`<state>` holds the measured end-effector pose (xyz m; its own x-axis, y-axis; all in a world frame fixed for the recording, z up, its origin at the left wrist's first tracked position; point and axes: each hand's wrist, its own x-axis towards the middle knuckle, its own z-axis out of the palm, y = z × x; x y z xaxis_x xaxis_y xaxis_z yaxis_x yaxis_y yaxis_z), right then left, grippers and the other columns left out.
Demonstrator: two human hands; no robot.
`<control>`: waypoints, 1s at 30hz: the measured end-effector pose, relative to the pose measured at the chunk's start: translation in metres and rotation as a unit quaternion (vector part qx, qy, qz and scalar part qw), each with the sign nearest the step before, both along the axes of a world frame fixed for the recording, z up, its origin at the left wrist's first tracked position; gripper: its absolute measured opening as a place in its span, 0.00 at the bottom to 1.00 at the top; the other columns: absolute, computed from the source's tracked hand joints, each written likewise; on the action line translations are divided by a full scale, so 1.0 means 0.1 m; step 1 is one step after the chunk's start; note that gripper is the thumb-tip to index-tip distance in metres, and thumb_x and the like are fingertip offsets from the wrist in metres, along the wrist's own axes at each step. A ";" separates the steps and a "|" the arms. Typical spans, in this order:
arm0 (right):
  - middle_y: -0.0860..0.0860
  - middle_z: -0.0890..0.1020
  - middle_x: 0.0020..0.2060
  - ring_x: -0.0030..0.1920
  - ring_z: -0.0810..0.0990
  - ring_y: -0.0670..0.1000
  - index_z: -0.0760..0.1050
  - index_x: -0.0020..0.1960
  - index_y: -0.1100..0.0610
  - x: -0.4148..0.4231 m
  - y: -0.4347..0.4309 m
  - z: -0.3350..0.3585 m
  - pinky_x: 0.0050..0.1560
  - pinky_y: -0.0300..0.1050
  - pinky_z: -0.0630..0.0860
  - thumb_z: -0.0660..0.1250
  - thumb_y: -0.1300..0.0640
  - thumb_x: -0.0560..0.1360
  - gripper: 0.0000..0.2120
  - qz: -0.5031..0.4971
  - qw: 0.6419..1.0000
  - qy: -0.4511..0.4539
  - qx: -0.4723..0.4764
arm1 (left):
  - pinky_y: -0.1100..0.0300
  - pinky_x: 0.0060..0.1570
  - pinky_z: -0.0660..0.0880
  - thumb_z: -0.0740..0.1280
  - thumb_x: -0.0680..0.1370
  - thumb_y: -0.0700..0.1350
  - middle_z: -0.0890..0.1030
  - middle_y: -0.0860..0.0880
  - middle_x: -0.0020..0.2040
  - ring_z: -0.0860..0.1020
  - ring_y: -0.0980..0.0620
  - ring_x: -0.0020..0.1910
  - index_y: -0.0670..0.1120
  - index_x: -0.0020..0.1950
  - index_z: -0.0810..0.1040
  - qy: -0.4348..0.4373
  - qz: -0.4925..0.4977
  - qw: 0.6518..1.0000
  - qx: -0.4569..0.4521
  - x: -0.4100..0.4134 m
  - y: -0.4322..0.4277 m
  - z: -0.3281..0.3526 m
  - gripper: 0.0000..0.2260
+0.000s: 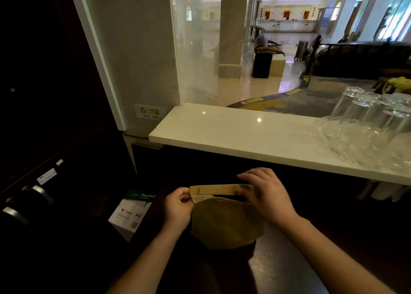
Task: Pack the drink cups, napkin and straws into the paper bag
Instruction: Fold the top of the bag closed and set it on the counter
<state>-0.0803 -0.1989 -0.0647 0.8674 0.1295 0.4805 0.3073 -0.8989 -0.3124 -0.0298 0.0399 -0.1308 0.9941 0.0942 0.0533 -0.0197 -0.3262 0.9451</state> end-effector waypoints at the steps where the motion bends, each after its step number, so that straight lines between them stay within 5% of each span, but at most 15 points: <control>1: 0.45 0.80 0.58 0.62 0.73 0.51 0.77 0.64 0.47 0.06 0.07 0.04 0.61 0.49 0.73 0.67 0.46 0.76 0.17 0.020 0.998 0.018 -0.055 | 0.64 0.39 0.75 0.73 0.73 0.33 0.83 0.51 0.45 0.80 0.55 0.45 0.44 0.50 0.81 0.001 0.000 1.000 0.000 0.00 -0.02 0.01 0.09; 8: 0.46 0.78 0.55 0.56 0.75 0.51 0.73 0.65 0.45 0.34 0.29 0.13 0.52 0.47 0.75 0.62 0.45 0.77 0.17 0.099 0.968 0.084 -0.213 | 0.56 0.44 0.79 0.74 0.73 0.33 0.84 0.46 0.44 0.82 0.50 0.44 0.42 0.49 0.83 0.004 -0.003 1.000 -0.013 0.02 0.00 -0.01 0.08; 11: 0.46 0.79 0.54 0.53 0.77 0.50 0.76 0.62 0.46 0.38 0.30 0.16 0.48 0.46 0.78 0.59 0.44 0.79 0.15 0.099 0.974 0.084 -0.186 | 0.65 0.38 0.75 0.74 0.73 0.36 0.84 0.51 0.42 0.81 0.54 0.44 0.45 0.48 0.83 0.002 -0.004 1.000 -0.018 0.02 0.03 -0.04 0.07; 22: 0.45 0.79 0.55 0.56 0.77 0.49 0.75 0.63 0.45 0.28 0.38 0.10 0.47 0.44 0.74 0.61 0.44 0.78 0.15 0.061 0.979 0.096 -0.170 | 0.63 0.44 0.76 0.74 0.72 0.37 0.84 0.51 0.46 0.81 0.54 0.48 0.47 0.52 0.82 0.007 -0.030 1.000 0.001 0.05 0.03 0.00 0.10; 25: 0.45 0.79 0.56 0.56 0.77 0.50 0.76 0.63 0.45 0.29 0.39 0.11 0.48 0.44 0.74 0.62 0.45 0.79 0.14 0.053 0.982 0.090 -0.158 | 0.67 0.42 0.76 0.76 0.70 0.40 0.83 0.55 0.50 0.80 0.59 0.50 0.56 0.54 0.79 0.033 -0.101 0.992 -0.073 0.01 0.07 0.07 0.17; 28: 0.45 0.79 0.56 0.56 0.77 0.50 0.75 0.63 0.45 0.29 0.38 0.11 0.48 0.43 0.73 0.60 0.45 0.79 0.15 0.052 0.980 0.080 -0.173 | 0.56 0.48 0.79 0.77 0.70 0.49 0.82 0.50 0.55 0.80 0.53 0.54 0.54 0.56 0.80 0.057 -0.107 0.984 -0.133 0.00 0.03 0.16 0.16; 30: 0.45 0.79 0.57 0.56 0.76 0.49 0.74 0.64 0.44 0.27 0.35 0.11 0.50 0.43 0.73 0.60 0.43 0.79 0.15 0.052 0.980 0.074 -0.177 | 0.50 0.51 0.80 0.75 0.74 0.46 0.82 0.48 0.52 0.80 0.49 0.54 0.51 0.53 0.81 0.036 -0.073 0.990 -0.113 0.02 -0.03 0.21 0.09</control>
<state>-0.0529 -0.1641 -0.0537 0.8972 0.3576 0.2590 0.3787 -0.9249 -0.0349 -0.0276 0.0372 -0.1098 0.9985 -0.0483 -0.0238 0.0187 -0.1042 0.9944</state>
